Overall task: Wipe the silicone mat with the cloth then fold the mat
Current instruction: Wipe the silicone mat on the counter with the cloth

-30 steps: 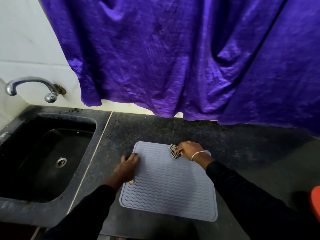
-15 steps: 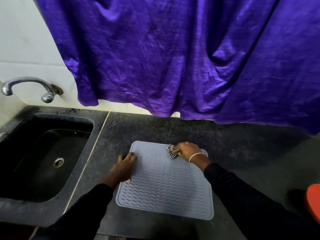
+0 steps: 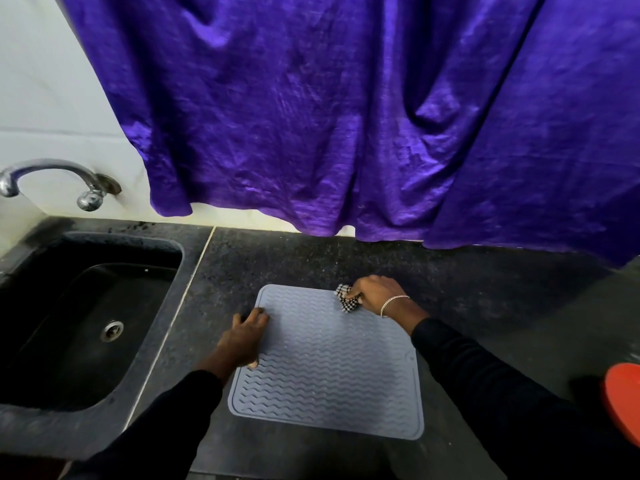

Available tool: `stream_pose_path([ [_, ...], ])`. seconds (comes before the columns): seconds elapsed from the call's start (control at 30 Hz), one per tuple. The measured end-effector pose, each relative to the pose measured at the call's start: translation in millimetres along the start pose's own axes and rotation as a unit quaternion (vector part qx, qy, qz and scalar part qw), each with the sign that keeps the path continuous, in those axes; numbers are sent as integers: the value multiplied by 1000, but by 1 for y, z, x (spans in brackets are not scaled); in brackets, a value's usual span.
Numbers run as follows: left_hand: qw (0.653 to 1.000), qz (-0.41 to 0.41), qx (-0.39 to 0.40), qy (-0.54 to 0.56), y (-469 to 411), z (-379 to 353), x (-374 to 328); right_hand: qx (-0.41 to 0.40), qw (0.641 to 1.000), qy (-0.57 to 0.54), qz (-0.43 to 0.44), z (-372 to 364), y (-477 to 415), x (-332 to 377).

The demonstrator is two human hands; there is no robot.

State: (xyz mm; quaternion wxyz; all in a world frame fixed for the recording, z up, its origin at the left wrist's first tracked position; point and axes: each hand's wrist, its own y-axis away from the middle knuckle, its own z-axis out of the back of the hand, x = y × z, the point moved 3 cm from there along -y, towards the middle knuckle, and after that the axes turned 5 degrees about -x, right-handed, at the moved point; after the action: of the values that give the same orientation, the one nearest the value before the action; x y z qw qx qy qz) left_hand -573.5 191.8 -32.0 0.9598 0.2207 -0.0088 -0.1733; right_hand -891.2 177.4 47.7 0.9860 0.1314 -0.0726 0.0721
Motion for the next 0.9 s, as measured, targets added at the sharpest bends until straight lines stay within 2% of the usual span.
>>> stream_pose_path([
  [0.2, 1000, 2, -2, -3, 0, -1, 1, 26, 999, -44, -15, -25, 17, -18],
  [0.3, 1000, 2, -5, -7, 0, -1, 2, 12, 999, -39, -10, -25, 26, -30],
  [0.43, 1000, 0, -14, -9, 0, -2, 1, 36, 999, -24, -21, -19, 21, -36],
  [0.57, 1000, 1, -14, -6, 0, -3, 2, 10, 1000, 1, -29, -8, 12, -27],
  [0.8, 1000, -2, -18, -10, -2, -4, 2, 8, 997, -66, -31, -29, 28, -31],
  [0.9, 1000, -9, -21, -15, -3, -3, 2, 8, 998, -60, -33, -28, 35, -41],
])
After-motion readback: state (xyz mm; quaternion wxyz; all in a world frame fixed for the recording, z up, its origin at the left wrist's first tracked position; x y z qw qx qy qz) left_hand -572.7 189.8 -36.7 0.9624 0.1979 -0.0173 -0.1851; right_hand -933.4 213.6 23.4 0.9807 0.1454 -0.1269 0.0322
